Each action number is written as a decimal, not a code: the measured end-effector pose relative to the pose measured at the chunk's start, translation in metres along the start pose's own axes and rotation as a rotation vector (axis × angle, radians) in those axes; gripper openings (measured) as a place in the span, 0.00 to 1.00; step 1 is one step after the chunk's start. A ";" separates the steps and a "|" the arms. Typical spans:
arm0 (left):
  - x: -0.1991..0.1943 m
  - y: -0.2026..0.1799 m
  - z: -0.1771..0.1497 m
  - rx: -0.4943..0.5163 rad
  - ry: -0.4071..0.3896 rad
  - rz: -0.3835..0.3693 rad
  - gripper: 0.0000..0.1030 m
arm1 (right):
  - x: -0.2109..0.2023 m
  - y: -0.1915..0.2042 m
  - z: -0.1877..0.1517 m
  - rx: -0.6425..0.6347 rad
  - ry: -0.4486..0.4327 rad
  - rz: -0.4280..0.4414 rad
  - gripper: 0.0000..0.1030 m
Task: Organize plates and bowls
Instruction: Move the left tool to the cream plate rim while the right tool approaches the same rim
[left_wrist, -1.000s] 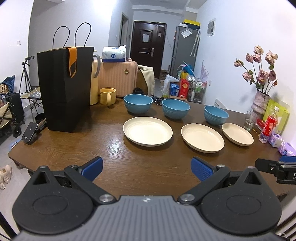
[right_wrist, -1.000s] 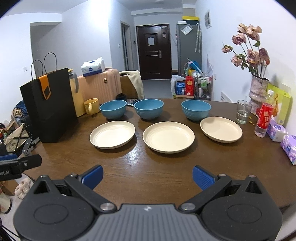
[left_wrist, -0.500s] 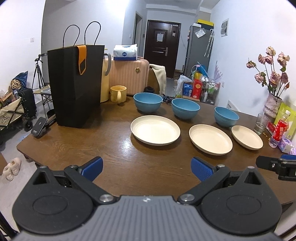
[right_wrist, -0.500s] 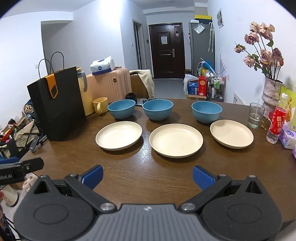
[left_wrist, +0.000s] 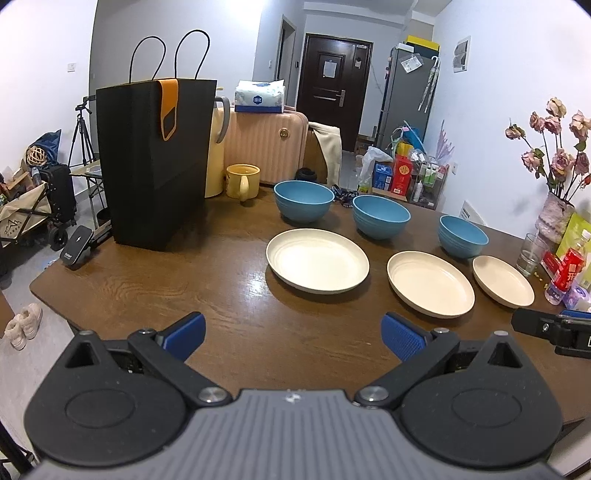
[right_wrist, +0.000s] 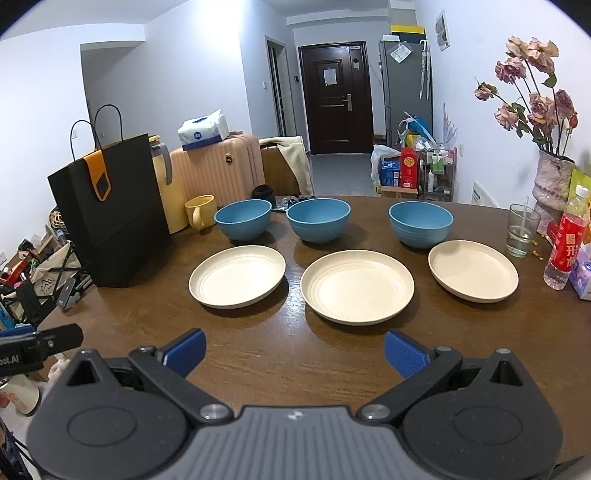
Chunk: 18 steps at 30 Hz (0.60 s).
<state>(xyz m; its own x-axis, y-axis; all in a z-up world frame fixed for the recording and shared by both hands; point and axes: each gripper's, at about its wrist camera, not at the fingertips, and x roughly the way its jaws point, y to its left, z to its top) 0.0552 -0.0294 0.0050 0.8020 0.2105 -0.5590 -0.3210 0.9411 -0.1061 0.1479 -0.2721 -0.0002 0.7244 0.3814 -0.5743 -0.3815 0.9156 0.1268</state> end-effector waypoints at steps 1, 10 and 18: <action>0.003 0.001 0.002 0.000 0.001 -0.001 1.00 | 0.003 0.001 0.002 0.000 -0.001 -0.001 1.00; 0.040 0.017 0.029 0.013 -0.002 -0.029 1.00 | 0.037 0.014 0.025 0.012 -0.001 -0.024 1.00; 0.077 0.029 0.059 0.035 0.008 -0.055 1.00 | 0.073 0.027 0.047 0.020 0.018 -0.045 1.00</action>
<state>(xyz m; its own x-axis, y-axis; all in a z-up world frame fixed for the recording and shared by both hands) 0.1373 0.0292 0.0072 0.8140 0.1558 -0.5596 -0.2583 0.9599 -0.1085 0.2175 -0.2138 -0.0012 0.7300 0.3380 -0.5940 -0.3375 0.9340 0.1167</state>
